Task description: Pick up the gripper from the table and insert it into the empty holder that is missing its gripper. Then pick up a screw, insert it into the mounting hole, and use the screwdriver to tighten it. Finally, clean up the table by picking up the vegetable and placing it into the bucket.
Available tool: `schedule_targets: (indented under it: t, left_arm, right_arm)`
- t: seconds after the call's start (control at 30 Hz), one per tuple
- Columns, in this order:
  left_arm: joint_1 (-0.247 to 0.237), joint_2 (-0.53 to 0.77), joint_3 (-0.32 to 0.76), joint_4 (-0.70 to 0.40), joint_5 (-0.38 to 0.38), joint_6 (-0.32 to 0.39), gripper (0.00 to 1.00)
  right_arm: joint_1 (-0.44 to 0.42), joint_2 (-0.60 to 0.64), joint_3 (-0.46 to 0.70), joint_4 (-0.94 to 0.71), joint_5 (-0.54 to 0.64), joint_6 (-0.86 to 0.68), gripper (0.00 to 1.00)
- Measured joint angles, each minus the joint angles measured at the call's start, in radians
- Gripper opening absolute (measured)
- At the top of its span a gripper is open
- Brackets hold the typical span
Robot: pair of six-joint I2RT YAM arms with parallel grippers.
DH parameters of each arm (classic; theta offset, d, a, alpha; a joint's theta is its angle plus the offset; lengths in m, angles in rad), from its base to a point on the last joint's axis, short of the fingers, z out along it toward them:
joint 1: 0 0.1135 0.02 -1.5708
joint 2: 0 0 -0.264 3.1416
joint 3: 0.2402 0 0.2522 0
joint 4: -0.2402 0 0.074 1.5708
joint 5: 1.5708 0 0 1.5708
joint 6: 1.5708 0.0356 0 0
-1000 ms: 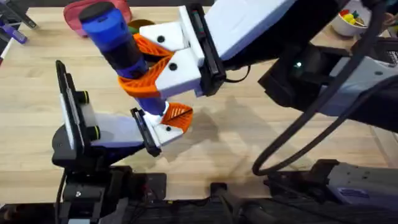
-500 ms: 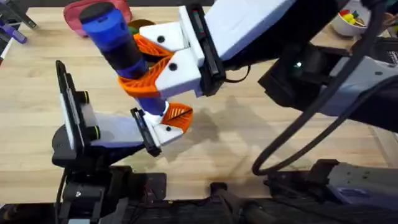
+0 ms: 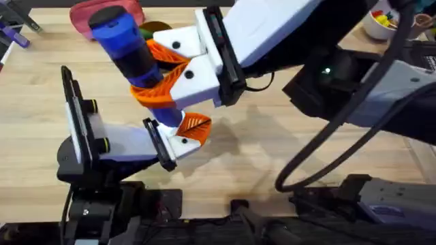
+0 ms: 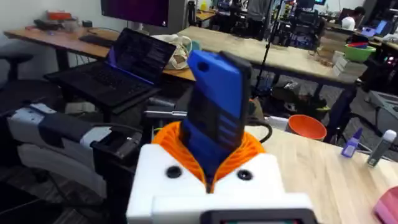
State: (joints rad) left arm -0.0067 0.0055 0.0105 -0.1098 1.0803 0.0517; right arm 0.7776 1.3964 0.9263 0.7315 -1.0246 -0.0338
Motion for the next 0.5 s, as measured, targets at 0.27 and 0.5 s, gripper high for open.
schedule_targets:
  t: [0.27,0.5]
  left_arm:
    - [0.000,0.000,0.000,0.000,0.000,0.000,0.012]
    - [0.000,0.000,0.000,0.000,0.000,0.000,0.012]
  right_arm:
    - [0.000,0.000,0.001,0.001,0.000,-0.019,0.012]
    - [0.000,0.000,0.001,-0.003,0.000,-0.020,0.012]
